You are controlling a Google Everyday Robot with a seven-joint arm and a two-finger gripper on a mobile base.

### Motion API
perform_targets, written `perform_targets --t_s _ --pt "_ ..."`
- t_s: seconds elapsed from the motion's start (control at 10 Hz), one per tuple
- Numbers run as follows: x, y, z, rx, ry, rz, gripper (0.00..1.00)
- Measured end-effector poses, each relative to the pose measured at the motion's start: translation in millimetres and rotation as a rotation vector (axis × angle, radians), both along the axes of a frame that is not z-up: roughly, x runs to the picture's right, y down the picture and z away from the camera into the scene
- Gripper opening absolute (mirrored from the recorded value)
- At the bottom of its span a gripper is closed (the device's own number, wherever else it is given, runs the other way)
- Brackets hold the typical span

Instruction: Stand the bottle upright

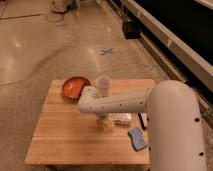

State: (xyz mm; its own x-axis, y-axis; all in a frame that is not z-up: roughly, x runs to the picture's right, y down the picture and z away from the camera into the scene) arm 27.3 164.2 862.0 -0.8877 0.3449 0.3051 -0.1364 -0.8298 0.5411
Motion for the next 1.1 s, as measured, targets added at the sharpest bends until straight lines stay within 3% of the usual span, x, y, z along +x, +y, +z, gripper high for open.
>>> perform_targets --t_s 0.2,0.5,0.9,1.1 --pt "-5.8 2.6 4.4 -0.001 0.023 -0.024 0.68" --pt "-28.4 5.2 3.4 -0.001 -0.004 0.001 0.41" --pt "-53.7 4.2 -11.0 -0.015 -0.078 0.116 0.02" --pt "-60.9 -2.0 -19.5 -0.015 -0.119 0.193 0.0"
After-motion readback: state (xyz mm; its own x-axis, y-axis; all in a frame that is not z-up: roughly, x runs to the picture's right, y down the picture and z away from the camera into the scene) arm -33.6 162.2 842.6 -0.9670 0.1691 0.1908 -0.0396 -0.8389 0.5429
